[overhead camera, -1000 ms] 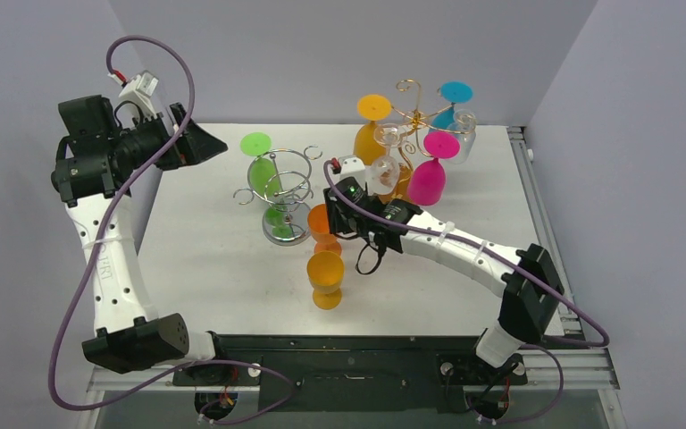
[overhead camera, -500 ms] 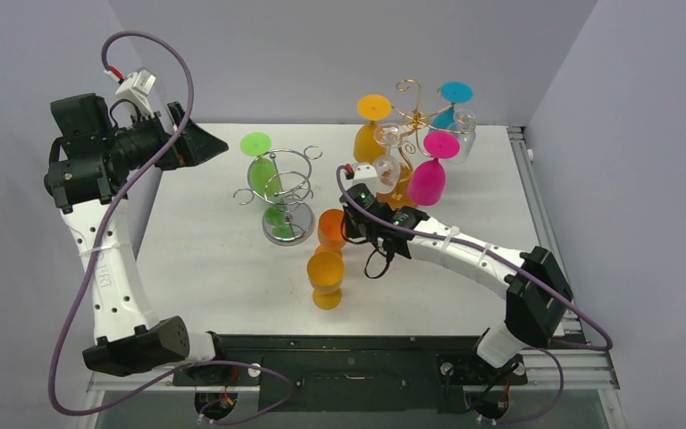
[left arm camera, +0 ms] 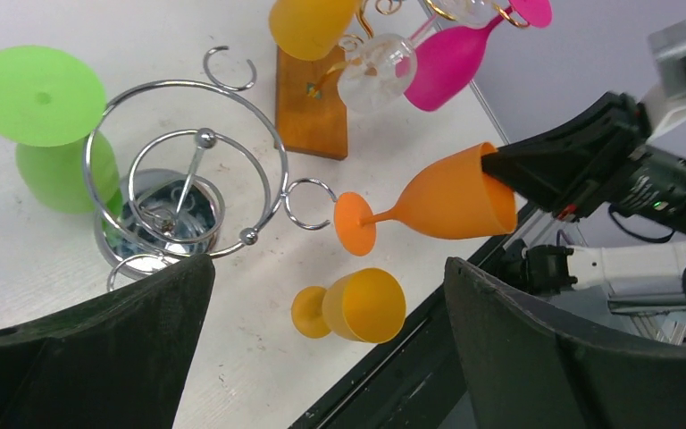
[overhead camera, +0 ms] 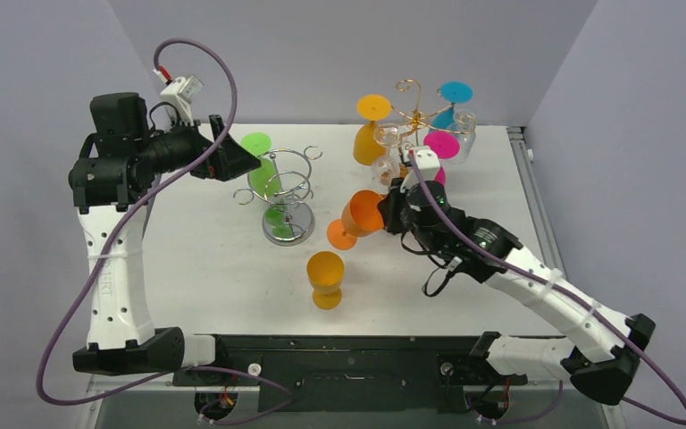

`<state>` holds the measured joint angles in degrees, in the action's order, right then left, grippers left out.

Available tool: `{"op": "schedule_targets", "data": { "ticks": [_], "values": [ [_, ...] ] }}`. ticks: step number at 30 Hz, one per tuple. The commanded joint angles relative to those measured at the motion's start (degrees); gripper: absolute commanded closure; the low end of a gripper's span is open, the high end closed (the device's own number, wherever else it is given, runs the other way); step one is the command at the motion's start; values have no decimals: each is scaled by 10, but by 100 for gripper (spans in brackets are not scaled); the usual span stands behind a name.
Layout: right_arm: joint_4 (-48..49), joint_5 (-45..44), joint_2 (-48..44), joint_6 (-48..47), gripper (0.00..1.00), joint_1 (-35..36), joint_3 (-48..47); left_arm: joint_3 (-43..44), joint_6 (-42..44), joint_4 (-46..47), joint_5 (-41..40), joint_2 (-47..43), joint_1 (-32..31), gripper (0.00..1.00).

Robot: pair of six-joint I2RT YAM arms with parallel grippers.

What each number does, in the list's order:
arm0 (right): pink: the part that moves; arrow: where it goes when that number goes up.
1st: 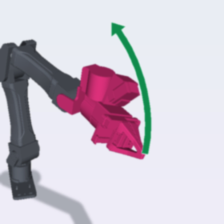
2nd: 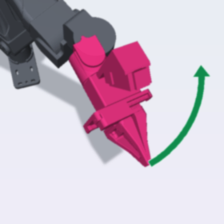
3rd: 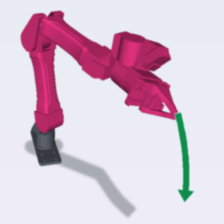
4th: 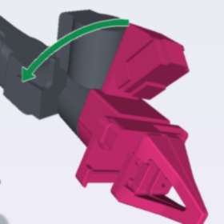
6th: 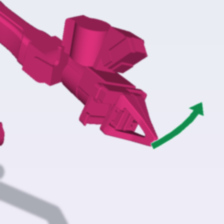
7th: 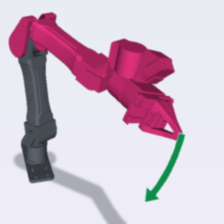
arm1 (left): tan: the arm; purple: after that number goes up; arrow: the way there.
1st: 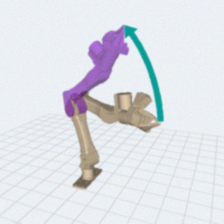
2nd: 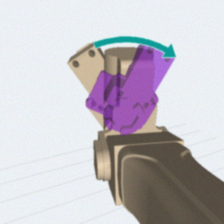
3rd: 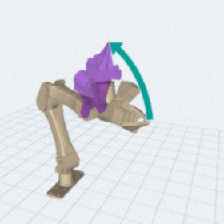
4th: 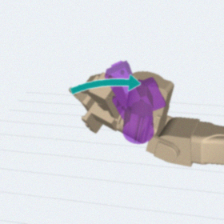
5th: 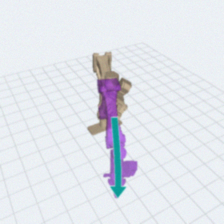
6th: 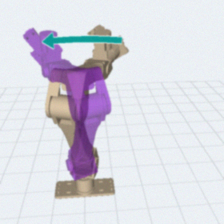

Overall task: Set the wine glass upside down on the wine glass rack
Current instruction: Pick up the wine glass at the center of the board, then turn the wine glass upside down at the wine rack.

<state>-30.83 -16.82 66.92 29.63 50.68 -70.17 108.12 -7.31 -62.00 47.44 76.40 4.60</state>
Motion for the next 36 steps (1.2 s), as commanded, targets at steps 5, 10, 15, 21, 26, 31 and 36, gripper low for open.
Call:
{"op": "schedule_targets", "data": {
  "ticks": [5, 10, 15, 21, 26, 31, 36],
  "values": [
    [-10, 88, -112, -13, 100, 0, -101, 66, 100, -77, -24, 26, -94, 5],
    [90, 129, -122, 7, 100, 0, -104, 92, 132, -103, -15, 42, -128, 11],
    [217, 190, -124, 50, 100, -23, -82, 104, 114, -86, 52, 39, -107, 18],
    [383, 331, -110, 212, 100, -101, -40, -156, -455, 625, 333, -61, 57, 16],
    [519, 432, -69, 349, 100, -114, -12, -217, -583, 953, 380, -100, 49, 9],
    [489, 478, -39, 351, 100, -117, -53, -212, -415, 955, 405, -165, 43, 4],
    [422, 452, -69, 289, 100, -135, -60, -201, -209, 729, 372, -217, 43, 4]
  ]
}}
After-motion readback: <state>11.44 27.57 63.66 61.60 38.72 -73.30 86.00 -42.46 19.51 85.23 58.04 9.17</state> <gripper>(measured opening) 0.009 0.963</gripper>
